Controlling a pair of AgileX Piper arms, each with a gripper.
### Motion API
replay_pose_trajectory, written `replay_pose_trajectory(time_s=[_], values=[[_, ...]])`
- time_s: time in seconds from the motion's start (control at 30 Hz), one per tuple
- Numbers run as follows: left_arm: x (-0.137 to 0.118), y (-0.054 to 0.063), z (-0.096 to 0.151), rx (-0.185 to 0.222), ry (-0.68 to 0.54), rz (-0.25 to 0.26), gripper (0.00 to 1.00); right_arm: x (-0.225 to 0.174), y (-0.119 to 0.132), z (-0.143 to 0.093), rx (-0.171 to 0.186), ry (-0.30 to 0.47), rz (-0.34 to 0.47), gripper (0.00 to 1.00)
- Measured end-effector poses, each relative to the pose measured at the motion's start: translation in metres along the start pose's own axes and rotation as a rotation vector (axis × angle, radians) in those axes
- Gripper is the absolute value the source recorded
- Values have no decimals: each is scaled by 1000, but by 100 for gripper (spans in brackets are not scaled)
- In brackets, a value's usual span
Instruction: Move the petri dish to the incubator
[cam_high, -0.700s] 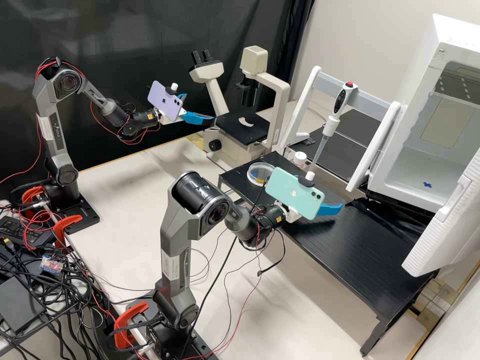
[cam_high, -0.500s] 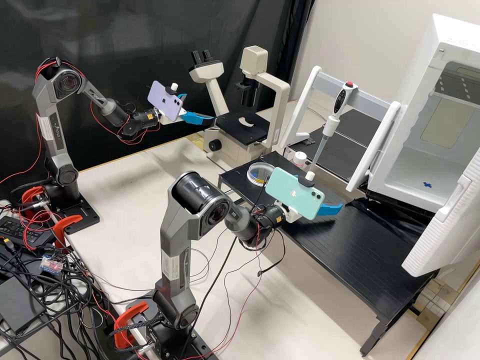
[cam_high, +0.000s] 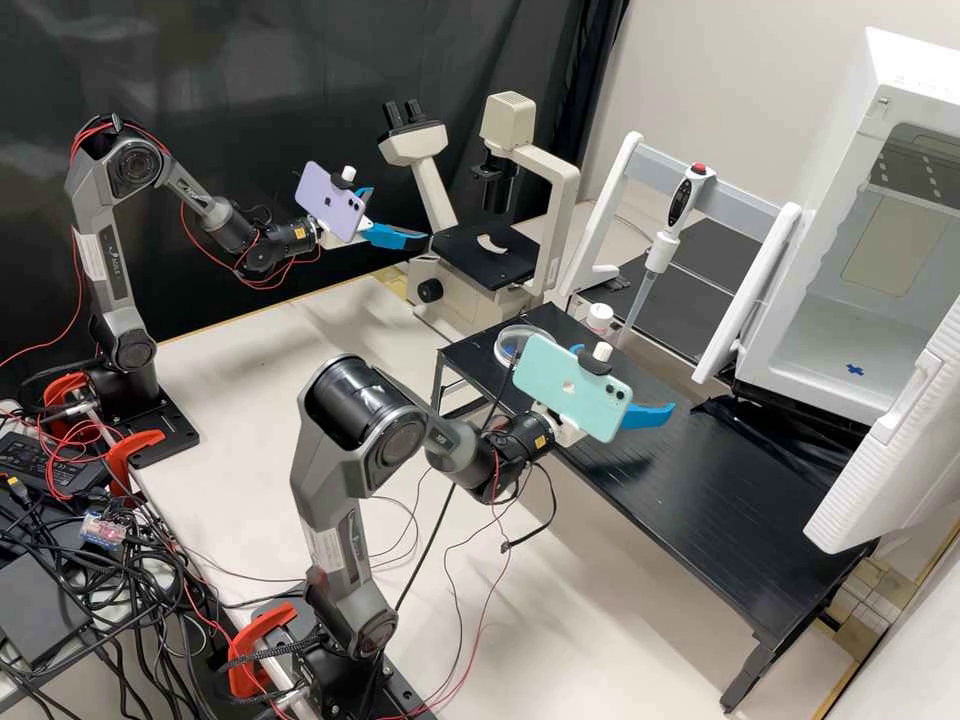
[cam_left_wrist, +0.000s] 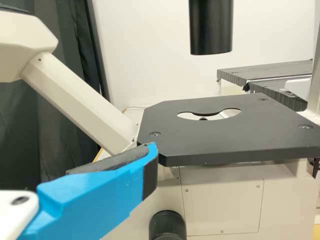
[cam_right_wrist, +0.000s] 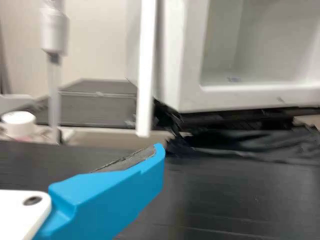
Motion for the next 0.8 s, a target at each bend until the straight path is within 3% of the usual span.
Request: replay_pose_trajectory(time_s=[0.17,0.47,0.8], values=[[0,0,0,0,0,0,100,-12,-10,-20,9,95,-17,100],[0,0,0,0,0,0,100,-20,-44,-42,-31,183,-127,100],[0,0,0,0,0,0,100,-13,-73,-45,-44,191,-229,100]])
